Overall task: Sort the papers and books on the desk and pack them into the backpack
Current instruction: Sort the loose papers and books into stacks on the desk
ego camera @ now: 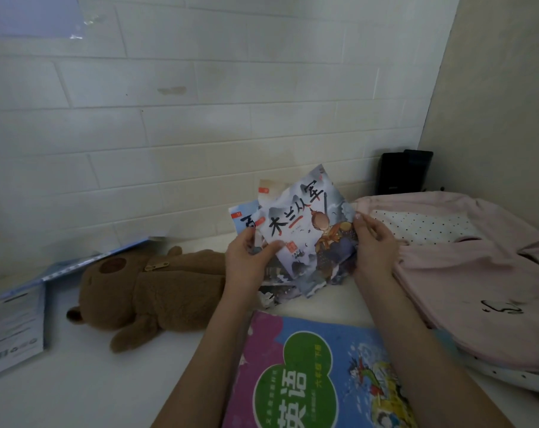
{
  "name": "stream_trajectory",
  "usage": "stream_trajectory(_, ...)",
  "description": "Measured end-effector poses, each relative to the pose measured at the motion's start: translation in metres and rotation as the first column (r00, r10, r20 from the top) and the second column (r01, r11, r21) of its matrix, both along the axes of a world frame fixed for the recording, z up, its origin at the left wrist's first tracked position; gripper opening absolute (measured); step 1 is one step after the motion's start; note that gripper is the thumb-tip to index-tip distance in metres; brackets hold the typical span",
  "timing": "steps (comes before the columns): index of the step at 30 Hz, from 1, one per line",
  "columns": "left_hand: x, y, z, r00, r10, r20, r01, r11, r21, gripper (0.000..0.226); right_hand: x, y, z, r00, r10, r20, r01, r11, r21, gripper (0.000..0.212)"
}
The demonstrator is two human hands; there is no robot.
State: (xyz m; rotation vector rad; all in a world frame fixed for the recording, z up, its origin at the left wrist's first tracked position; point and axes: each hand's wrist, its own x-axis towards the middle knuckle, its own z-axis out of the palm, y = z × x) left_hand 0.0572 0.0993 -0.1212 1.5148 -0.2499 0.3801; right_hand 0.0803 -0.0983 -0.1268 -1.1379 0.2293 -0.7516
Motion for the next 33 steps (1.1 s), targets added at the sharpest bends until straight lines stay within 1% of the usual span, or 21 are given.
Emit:
stream_trajectory(3,0.002,0.005,-0.005,0.994,0.095,0.061,-0.098,0.994,0.048,0.018,-0.003,-0.007,0.005,0.998,-0.001,-0.056,-0.017,0.949,-0.313,0.01)
stream_trajectory(5,0.005,0.006,-0.005,0.987,0.138,0.086,-0.146,0.984,0.099,0.005,-0.006,-0.011,0.012,0.993,0.01,-0.115,-0.065,0.868,-0.492,0.027)
stream_trajectory(7,0.007,0.005,-0.007,0.982,0.159,0.1,-0.172,0.975,0.14,0.014,-0.008,-0.013,0.013,0.989,-0.002,-0.147,-0.089,0.787,-0.61,0.032)
stream_trajectory(8,0.008,0.003,-0.009,0.98,0.161,0.116,-0.177,0.974,0.14,0.022,-0.009,-0.01,0.012,0.989,-0.014,-0.147,-0.081,0.78,-0.62,0.032)
stream_trajectory(10,0.005,0.0,-0.011,0.963,0.186,0.195,-0.211,0.97,0.117,0.036,-0.007,-0.003,0.005,0.987,-0.026,-0.161,-0.065,0.843,-0.534,0.032)
stream_trajectory(12,0.003,-0.004,-0.011,0.938,0.23,0.259,-0.268,0.955,0.124,0.032,-0.007,0.009,0.001,0.973,-0.012,-0.232,-0.097,0.886,-0.454,0.026)
stream_trajectory(13,0.002,-0.005,-0.01,0.929,0.251,0.27,-0.295,0.946,0.135,0.023,-0.007,0.014,-0.001,0.959,0.045,-0.28,-0.17,0.881,-0.441,0.026)
stream_trajectory(14,0.001,-0.007,-0.007,0.924,0.273,0.268,-0.318,0.937,0.142,0.022,-0.006,0.018,-0.004,0.944,0.126,-0.306,-0.255,0.866,-0.43,0.029)
stream_trajectory(15,0.0,-0.007,-0.005,0.924,0.285,0.255,-0.327,0.934,0.142,0.032,-0.007,0.021,-0.004,0.925,0.208,-0.317,-0.331,0.85,-0.41,0.035)
stream_trajectory(16,0.0,-0.007,-0.005,0.932,0.275,0.238,-0.31,0.942,0.127,0.043,-0.005,0.021,-0.007,0.907,0.281,-0.313,-0.39,0.84,-0.378,0.043)
stream_trajectory(18,-0.001,-0.005,-0.004,0.96,0.202,0.196,-0.214,0.976,0.045,0.06,-0.004,0.018,-0.011,0.882,0.353,-0.312,-0.448,0.833,-0.325,0.055)
stream_trajectory(20,-0.001,-0.002,-0.002,0.983,0.113,0.143,-0.104,0.992,-0.072,0.07,-0.007,0.017,-0.008,0.88,0.389,-0.274,-0.466,0.818,-0.336,0.053)
stream_trajectory(21,-0.002,-0.001,0.001,0.993,0.075,0.095,-0.064,0.992,-0.112,0.067,-0.009,0.017,-0.004,0.874,0.423,-0.24,-0.484,0.803,-0.348,0.055)
stream_trajectory(22,-0.002,-0.001,0.004,0.999,0.037,0.038,-0.031,0.988,-0.148,0.052,-0.01,0.017,-0.002,0.864,0.463,-0.198,-0.504,0.792,-0.344,0.062)
stream_trajectory(24,-0.005,-0.003,0.012,0.995,-0.043,-0.088,0.023,0.976,-0.219,0.012,-0.014,0.019,0.004,0.841,0.519,-0.15,-0.54,0.796,-0.273,0.072)
stream_trajectory(25,-0.007,-0.004,0.014,0.989,-0.079,-0.127,0.047,0.97,-0.238,0.007,-0.015,0.019,0.006,0.849,0.51,-0.14,-0.529,0.818,-0.224,0.071)
stream_trajectory(26,-0.009,-0.005,0.016,0.985,-0.102,-0.137,0.066,0.968,-0.242,0.011,-0.017,0.02,0.009,0.863,0.489,-0.124,-0.504,0.844,-0.181,0.067)
stream_trajectory(28,-0.013,-0.006,0.018,0.987,-0.129,-0.092,0.11,0.977,-0.18,0.015,-0.02,0.018,0.011,0.879,0.468,-0.097,-0.477,0.869,-0.134,0.061)
stream_trajectory(29,-0.015,-0.007,0.019,0.988,-0.145,-0.058,0.136,0.982,-0.131,0.017,-0.021,0.016,0.011,0.878,0.47,-0.093,-0.478,0.867,-0.14,0.066)
stream_trajectory(31,-0.018,-0.009,0.018,0.98,-0.194,-0.043,0.191,0.979,-0.076,0.019,-0.023,0.013,0.012,0.864,0.487,-0.126,-0.503,0.843,-0.189,0.086)
stream_trajectory(33,-0.019,-0.011,0.017,0.973,-0.217,-0.08,0.212,0.975,-0.066,0.02,-0.024,0.01,0.013,0.86,0.493,-0.133,-0.51,0.822,-0.253,0.091)
